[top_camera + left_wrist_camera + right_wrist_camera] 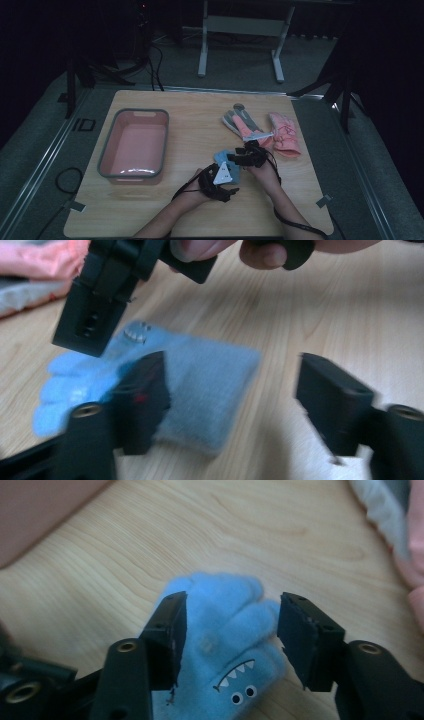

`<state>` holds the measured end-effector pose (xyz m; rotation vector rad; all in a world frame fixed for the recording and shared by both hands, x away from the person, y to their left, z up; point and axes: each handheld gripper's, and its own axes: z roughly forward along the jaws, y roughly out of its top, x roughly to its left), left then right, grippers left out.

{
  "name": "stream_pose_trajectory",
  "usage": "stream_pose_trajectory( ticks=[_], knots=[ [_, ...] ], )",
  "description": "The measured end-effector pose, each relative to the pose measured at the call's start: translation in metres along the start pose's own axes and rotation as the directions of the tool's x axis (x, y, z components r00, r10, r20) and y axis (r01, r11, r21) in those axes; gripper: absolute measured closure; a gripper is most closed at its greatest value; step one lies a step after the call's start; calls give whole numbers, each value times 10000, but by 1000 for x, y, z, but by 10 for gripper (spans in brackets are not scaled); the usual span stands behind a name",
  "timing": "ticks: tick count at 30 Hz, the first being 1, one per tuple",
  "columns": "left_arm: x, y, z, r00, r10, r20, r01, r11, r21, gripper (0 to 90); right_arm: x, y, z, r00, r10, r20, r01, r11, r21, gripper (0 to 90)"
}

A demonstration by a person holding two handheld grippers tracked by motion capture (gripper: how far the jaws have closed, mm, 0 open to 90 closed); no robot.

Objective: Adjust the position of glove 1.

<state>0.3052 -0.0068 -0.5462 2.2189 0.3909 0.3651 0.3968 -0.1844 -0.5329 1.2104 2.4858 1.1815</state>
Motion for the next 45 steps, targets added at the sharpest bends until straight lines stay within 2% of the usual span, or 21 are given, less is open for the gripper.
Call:
stream_pose_trajectory(
  ticks=[3, 6, 9, 11, 14, 17, 21, 22, 27, 29, 30, 32, 35, 38, 42, 45],
  knots=[
    [4, -2, 4, 10000, -17, -23, 17, 9993, 366, 411, 0, -6, 8, 10000, 2, 74, -4, 9996, 265, 402],
    [6, -4, 7, 9999, -71, -142, 78, 9988, 492, 425, 1, -12, 13, 10000, 0, -33, 1, 9995, 318, 369],
    [6, -6, 8, 9998, -4, -216, 17, 9981, 620, 430, 5, -13, 12, 9994, -334, 115, 330, 9988, 364, 367],
    [5, -8, 9, 9996, -16, -297, 35, 9979, 642, 448, 9, -14, 13, 9965, -838, 0, 837, 9953, 477, 451],
    [5, -9, 9, 9991, -176, -373, 199, 9978, 636, 479, 13, -15, 14, 9930, -1150, -284, 1163, 9921, 470, 572],
    [4, -10, 9, 9991, -88, -409, 115, 9978, 659, 503, 15, -16, 15, 9905, -1218, -634, 1248, 9911, 460, 697],
    [4, -10, 8, 9992, -100, -391, 128, 9975, 698, 533, 17, -18, 15, 9875, -1397, -733, 1423, 9893, 314, 760],
    [4, -9, 7, 9991, -151, -389, 177, 9976, 673, 537, 17, -18, 15, 9888, -1307, -720, 1331, 9907, 297, 770],
    [2, -10, 3, 9988, -187, -463, 216, 9977, 640, 538, 22, -20, 13, 9872, -1577, -250, 1579, 9874, 46, 792],
    [2, -10, 3, 9988, -187, -463, 216, 9977, 640, 556, 23, -20, 13, 9870, -1594, -198, 1595, 9872, 19, 792],
    [1, -9, 4, 9978, -108, -649, 155, 9972, 725, 556, 23, -20, 13, 9870, -1594, -198, 1595, 9872, 19, 793],
    [1, -7, 4, 9973, 0, -735, 61, 9966, 823, 648, 22, -19, 13, 9906, -1334, -294, 1337, 9910, 73, 795],
    [3, -4, 2, 9976, -64, -688, 126, 9959, 901, 743, 21, -18, 13, 9911, -1287, -329, 1291, 9916, 104, 796],
    [4, 0, 0, 9974, -94, -713, 160, 9956, 924, 772, 20, -17, 12, 9923, -1172, -388, 1177, 9930, 100, 798],
    [7, 1, -4, 9982, -296, -528, 344, 9951, 928, 783, 19, -16, 9, 9938, -1000, -483, 998, 9950, -70, 799],
    [8, 4, -7, 9986, -163, -502, 211, 9952, 957, 787, 20, -14, 6, 9942, -932, -534, 925, 9956, -163, 799]
  ],
)
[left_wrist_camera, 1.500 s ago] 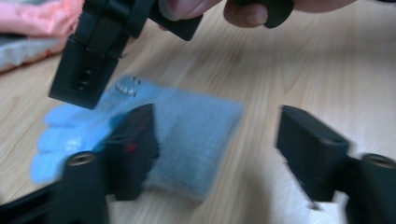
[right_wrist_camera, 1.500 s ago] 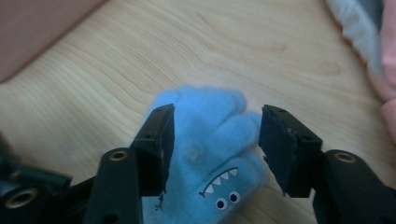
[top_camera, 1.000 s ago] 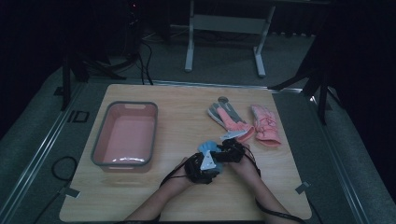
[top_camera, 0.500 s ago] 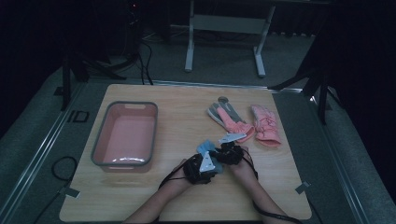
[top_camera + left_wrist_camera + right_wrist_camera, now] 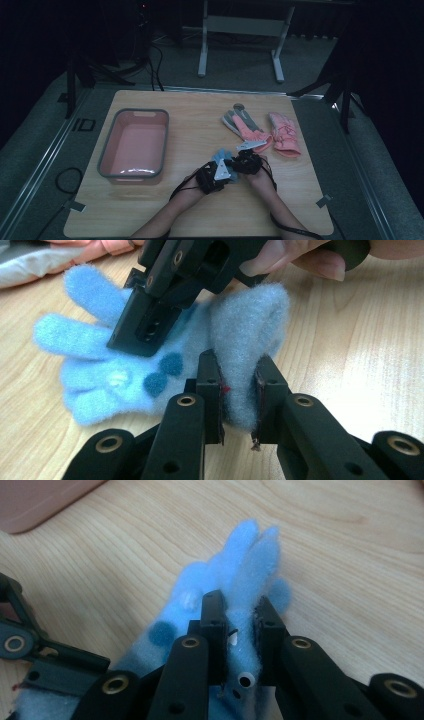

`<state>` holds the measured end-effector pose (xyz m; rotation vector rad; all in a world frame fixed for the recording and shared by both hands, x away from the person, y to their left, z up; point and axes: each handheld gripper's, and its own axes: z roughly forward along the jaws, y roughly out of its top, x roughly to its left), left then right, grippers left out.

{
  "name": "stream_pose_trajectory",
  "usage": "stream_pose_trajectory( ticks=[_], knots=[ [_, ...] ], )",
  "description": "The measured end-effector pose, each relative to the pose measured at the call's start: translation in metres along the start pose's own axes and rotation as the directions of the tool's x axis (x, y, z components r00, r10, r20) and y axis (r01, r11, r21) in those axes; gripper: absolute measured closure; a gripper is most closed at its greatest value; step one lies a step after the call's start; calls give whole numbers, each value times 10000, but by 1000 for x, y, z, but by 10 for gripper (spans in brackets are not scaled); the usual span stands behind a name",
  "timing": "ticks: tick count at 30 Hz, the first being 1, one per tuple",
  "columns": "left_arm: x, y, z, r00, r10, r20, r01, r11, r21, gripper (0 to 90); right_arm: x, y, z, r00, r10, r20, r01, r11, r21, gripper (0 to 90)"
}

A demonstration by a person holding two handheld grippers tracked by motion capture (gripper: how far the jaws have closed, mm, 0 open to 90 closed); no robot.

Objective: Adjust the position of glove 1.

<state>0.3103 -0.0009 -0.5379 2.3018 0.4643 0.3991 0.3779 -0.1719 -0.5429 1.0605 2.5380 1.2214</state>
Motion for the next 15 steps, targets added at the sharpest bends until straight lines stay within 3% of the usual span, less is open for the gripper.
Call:
stream_pose_trajectory(
  ticks=[15],
  knots=[
    [11, 15, -26, 9996, 283, -52, -283, 9996, 54, 789, 5, 20, -14, 9996, 156, -235, -167, 9988, -470, 801]
  ],
)
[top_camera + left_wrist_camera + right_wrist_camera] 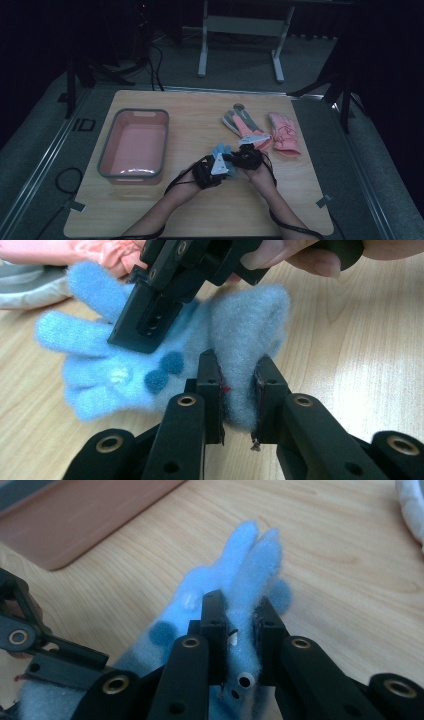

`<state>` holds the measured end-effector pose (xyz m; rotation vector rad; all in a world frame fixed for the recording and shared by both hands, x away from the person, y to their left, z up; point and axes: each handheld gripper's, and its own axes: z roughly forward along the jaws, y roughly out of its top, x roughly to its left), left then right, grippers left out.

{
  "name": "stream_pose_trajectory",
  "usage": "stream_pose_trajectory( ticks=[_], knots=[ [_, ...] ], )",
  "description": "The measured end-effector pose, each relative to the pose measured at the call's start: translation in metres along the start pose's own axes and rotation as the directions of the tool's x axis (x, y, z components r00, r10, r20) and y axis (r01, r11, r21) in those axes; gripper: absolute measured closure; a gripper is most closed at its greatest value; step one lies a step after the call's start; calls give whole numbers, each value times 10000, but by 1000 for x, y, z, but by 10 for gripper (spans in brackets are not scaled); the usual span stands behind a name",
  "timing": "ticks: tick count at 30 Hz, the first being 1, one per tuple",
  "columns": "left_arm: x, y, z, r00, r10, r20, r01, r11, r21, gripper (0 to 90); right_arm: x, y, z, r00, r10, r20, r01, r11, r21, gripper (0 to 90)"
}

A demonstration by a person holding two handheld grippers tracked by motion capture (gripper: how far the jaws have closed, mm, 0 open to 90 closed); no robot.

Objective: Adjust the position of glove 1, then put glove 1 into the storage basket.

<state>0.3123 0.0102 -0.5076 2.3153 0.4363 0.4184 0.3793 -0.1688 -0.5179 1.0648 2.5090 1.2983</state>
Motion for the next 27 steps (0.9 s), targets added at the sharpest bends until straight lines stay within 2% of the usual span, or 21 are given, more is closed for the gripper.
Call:
stream_pose_trajectory(
  ticks=[4, 5, 6, 13, 20, 27],
  knots=[
    [3, 4, -8, 9999, 107, -65, -107, 9999, 6, 789, 3, 7, -3, 10000, 12, -19, -12, 9999, -115, 801],
    [7, 8, -15, 9998, 167, -122, -167, 9999, -18, 789, 3, 9, -4, 10000, 18, -49, -19, 9998, -178, 800],
    [9, 10, -18, 9998, 155, -153, -155, 9999, -40, 788, 6, 18, -7, 10000, -17, -91, 15, 9997, -225, 800],
    [17, 14, -36, 9987, 306, -414, -307, 9995, -14, 788, 18, 43, -10, 9991, -412, 43, 413, 9986, -333, 801],
    [25, 15, -55, 9963, 427, -752, -419, 9990, 128, 789, 30, 62, -6, 9983, -573, -62, 569, 9973, -459, 801],
    [39, 12, -81, 9920, 442, -1180, -418, 9989, 234, 789, 45, 90, 1, 9960, -852, -279, 832, 9942, -677, 801]
  ],
)
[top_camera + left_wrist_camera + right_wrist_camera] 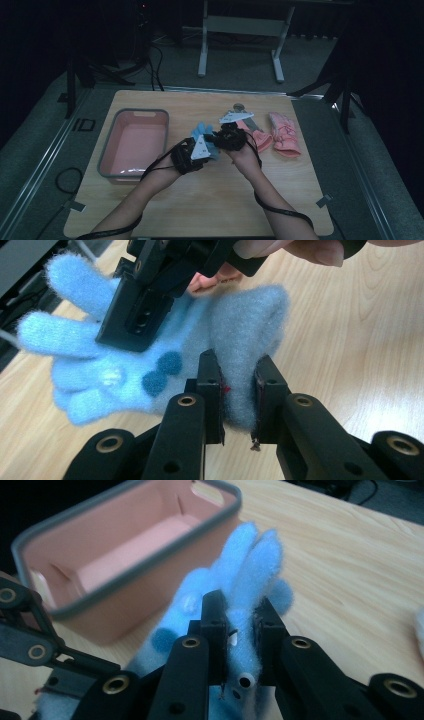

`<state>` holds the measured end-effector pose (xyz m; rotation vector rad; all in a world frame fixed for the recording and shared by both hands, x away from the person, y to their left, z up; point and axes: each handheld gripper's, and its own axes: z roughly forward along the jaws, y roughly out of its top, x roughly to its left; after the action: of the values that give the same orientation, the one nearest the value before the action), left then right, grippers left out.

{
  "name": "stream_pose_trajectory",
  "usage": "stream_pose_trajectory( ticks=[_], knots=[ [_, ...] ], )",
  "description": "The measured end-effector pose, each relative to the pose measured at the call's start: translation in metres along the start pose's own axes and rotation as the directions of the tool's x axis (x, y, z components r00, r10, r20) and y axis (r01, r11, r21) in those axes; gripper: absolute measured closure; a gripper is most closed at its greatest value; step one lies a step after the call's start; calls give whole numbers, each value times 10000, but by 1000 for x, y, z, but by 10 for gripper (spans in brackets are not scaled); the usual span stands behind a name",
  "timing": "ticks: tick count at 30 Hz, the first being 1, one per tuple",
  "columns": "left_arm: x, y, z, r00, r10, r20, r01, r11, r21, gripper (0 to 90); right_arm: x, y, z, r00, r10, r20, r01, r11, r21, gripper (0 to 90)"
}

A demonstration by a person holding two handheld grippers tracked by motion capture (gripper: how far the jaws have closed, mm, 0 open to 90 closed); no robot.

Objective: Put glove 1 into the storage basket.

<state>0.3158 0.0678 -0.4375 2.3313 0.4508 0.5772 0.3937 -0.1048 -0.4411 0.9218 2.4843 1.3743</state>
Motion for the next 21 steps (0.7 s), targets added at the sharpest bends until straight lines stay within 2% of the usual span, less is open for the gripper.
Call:
stream_pose_trajectory(
  ticks=[3, 10, 21],
  knots=[
    [7, -4, -10, 9999, -40, -152, 41, 10000, 57, 789, 4, 8, 4, 10000, -40, -70, 40, 10000, -53, 801],
    [20, -20, -30, 9987, -200, -470, 210, 9996, 203, 789, 23, 32, 26, 9988, -357, -328, 354, 9993, -93, 801],
    [37, -59, -61, 9916, -615, -1138, 683, 9960, 568, 789, 55, 58, 72, 9940, -510, -964, 514, 9987, 21, 801]
  ],
)
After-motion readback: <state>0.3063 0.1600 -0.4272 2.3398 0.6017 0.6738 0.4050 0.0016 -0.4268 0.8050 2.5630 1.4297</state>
